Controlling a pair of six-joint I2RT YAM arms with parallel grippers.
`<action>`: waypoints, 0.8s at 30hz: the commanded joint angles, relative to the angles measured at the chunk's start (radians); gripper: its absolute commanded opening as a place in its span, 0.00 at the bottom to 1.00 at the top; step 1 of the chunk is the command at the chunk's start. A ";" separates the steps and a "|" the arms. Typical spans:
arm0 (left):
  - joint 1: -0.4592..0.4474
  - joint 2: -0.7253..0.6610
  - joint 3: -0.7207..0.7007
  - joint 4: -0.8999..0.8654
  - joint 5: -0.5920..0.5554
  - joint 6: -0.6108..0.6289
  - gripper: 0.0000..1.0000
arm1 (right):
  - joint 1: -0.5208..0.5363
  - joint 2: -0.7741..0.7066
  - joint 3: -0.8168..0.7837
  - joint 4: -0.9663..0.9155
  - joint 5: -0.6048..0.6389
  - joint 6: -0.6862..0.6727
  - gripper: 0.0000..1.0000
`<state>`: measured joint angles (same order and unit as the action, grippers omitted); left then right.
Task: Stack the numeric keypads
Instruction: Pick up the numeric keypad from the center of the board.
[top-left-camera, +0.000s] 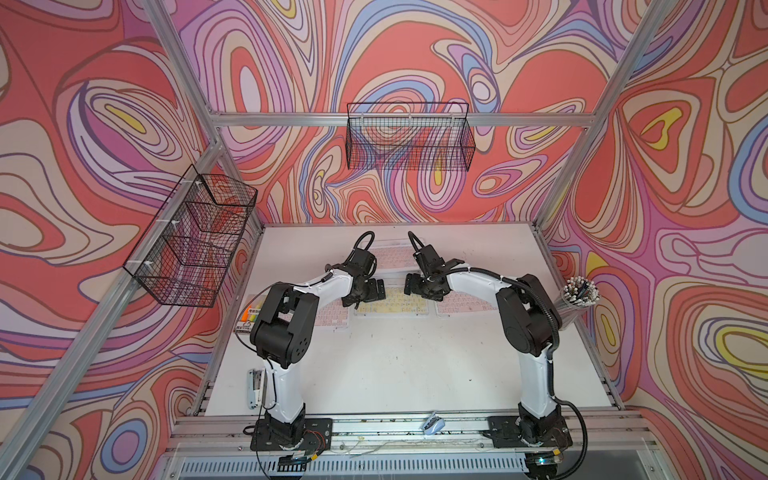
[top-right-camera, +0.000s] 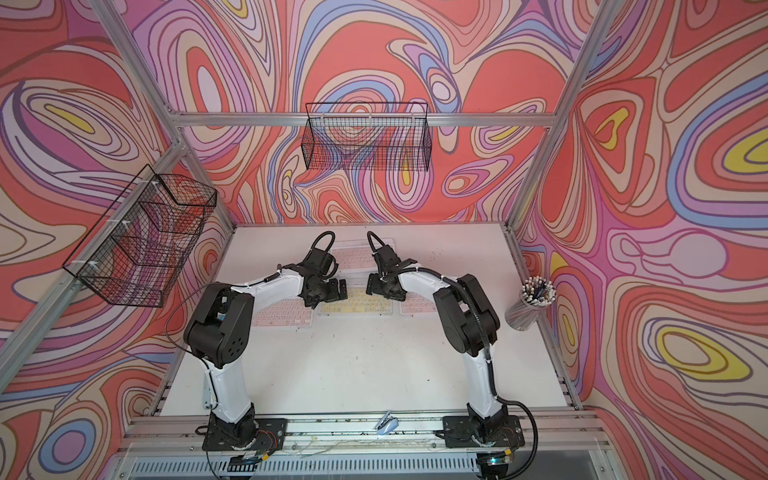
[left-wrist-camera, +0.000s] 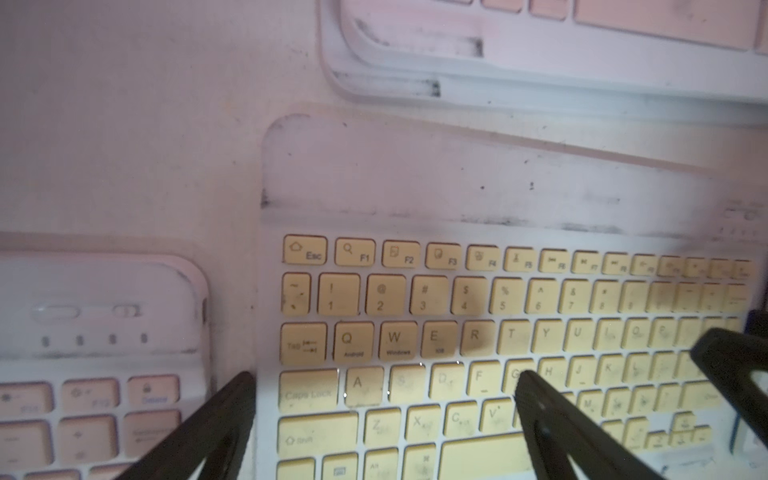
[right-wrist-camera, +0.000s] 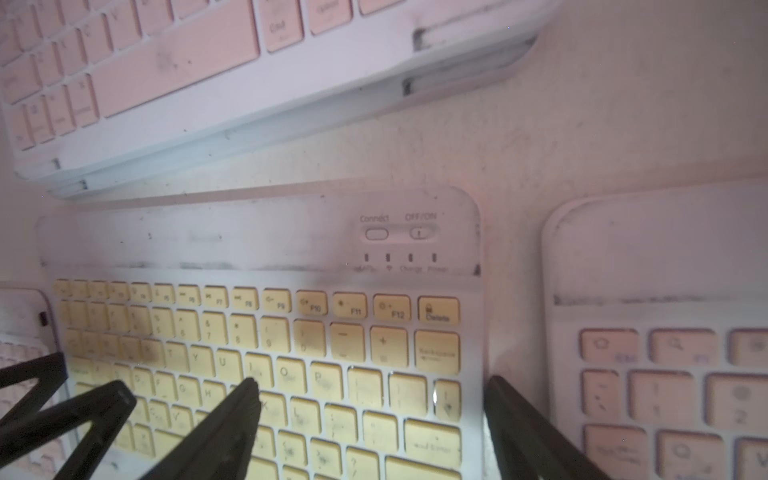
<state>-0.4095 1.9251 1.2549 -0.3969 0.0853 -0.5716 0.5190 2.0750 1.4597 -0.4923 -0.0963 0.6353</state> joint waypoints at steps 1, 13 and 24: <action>0.011 0.011 -0.069 0.047 0.073 -0.022 1.00 | -0.015 0.058 -0.074 -0.005 -0.187 -0.028 0.87; 0.017 0.008 -0.136 0.107 0.140 -0.022 1.00 | -0.025 0.057 -0.090 0.020 -0.286 -0.081 0.86; 0.027 -0.005 -0.192 0.166 0.201 -0.031 0.99 | -0.077 -0.006 -0.195 0.232 -0.480 -0.007 0.83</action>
<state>-0.3698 1.8618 1.1248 -0.2142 0.1440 -0.5728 0.4229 2.0274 1.3350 -0.3183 -0.3801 0.5705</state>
